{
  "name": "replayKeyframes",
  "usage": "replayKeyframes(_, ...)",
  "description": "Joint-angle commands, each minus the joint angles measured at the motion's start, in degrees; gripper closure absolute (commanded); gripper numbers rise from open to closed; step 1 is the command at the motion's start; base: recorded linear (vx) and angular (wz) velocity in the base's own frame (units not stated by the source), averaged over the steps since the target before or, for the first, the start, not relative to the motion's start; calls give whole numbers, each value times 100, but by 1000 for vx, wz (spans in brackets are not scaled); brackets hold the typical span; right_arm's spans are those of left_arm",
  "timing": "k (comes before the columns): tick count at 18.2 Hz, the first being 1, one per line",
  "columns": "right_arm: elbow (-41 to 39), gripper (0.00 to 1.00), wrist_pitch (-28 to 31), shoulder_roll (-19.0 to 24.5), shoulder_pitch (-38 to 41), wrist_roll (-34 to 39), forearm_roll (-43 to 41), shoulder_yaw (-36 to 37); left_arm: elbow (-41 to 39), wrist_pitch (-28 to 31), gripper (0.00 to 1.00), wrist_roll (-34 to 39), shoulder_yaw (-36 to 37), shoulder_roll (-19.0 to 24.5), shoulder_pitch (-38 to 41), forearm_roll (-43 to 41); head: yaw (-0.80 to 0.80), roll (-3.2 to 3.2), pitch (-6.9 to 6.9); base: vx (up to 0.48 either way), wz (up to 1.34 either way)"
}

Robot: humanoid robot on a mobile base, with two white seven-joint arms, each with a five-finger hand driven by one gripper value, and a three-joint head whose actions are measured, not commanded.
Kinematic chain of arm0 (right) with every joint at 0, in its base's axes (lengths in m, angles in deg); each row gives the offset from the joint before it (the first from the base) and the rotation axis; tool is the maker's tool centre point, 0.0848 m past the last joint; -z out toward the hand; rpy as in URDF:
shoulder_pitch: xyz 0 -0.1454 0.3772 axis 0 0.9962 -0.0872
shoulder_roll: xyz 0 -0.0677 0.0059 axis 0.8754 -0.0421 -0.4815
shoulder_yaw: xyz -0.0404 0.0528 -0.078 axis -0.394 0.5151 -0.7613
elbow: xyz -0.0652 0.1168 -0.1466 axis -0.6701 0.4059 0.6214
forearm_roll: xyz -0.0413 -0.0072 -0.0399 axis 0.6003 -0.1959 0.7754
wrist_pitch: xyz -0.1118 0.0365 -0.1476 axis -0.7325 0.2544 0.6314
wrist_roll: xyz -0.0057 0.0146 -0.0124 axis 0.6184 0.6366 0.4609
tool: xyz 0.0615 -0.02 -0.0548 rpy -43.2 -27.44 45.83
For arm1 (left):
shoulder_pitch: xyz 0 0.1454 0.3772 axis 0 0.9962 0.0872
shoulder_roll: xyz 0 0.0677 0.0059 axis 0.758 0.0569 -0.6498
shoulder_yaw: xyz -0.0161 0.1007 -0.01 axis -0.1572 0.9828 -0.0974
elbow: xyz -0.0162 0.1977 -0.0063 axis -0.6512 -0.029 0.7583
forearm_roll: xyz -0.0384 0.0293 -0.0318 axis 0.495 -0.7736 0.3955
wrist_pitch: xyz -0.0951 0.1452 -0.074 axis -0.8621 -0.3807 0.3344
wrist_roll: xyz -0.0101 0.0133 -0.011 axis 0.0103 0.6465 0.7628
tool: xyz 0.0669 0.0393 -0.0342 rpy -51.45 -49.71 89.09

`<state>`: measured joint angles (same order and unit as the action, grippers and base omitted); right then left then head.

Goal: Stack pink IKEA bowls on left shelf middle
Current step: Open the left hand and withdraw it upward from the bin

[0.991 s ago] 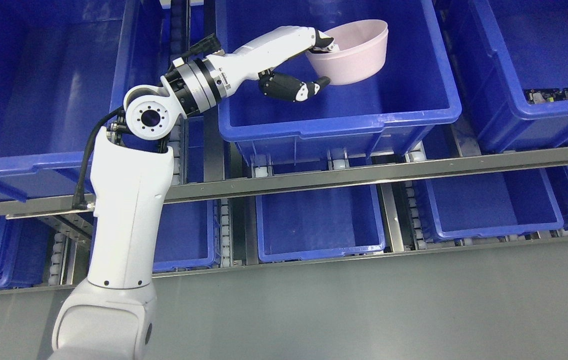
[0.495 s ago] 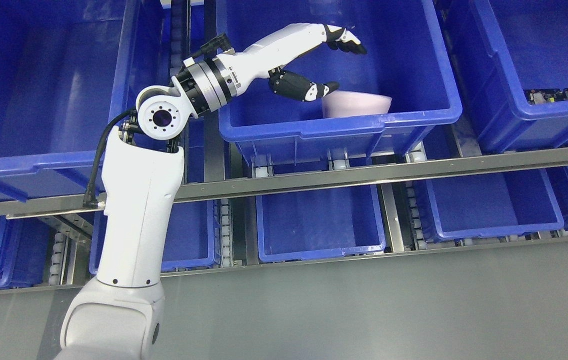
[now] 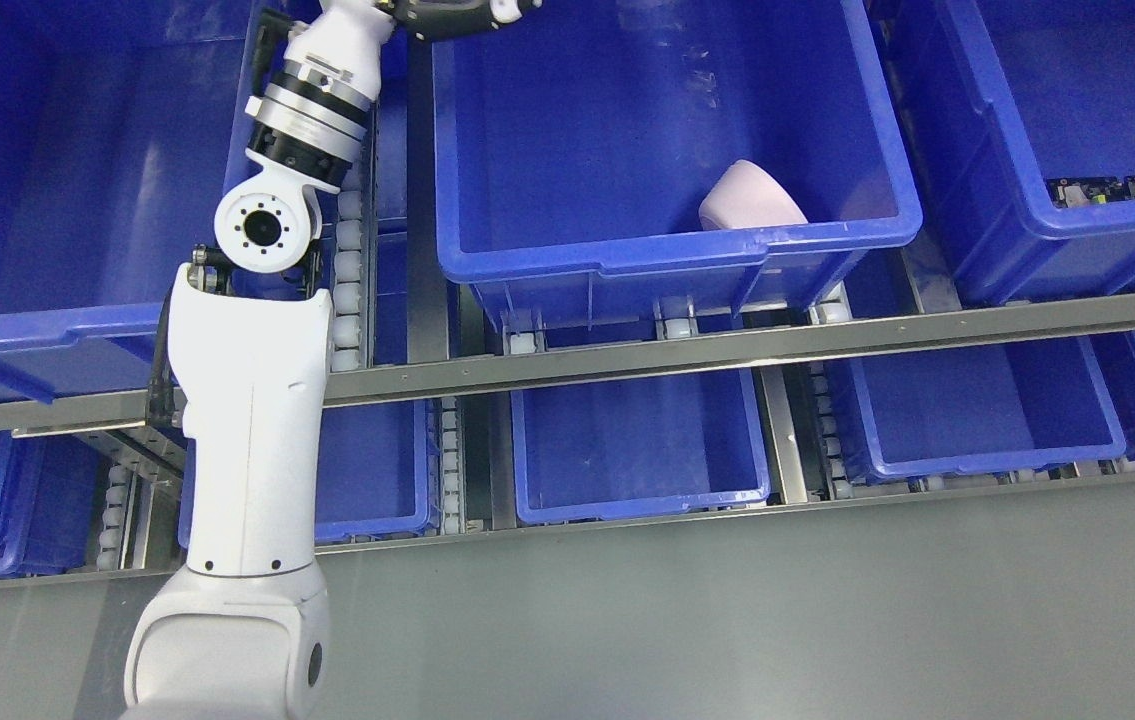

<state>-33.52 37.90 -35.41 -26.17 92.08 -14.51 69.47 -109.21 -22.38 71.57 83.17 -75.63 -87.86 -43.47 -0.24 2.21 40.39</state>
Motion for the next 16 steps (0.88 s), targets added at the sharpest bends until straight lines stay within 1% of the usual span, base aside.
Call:
replayKeyframes(1,0,0,-5,-100,-1,0,0,0,-584,604,0,1014,-530,58,512,1057,0,0,0,0,0)
replayKeyframes(3,0,0,-5,-100,-1,0,0,0,-1007,718,0,1014,-372,58,959,1057,0,0,0,0,0)
replayKeyframes(5,0,0,-5,-100,-1,0,0,0,-1201,701,0,1014,-266,58,1399,1057,0,0,0,0,0)
replayKeyframes(8,0,0,-5,-100,-1,0,0,0,-1517,692,0,1005,-239,58,1813,1057,0,0,0,0,0)
replayKeyframes(10,0,0,-5,-100,-1,0,0,0,-1588,692,0,1005,-99,58,1902,1057,0,0,0,0,0)
replayKeyframes(16,0,0,-5,-100,-1,0,0,0,-1615,709,0,1005,-81,58,1920,1057,0,0,1,-14,-29)
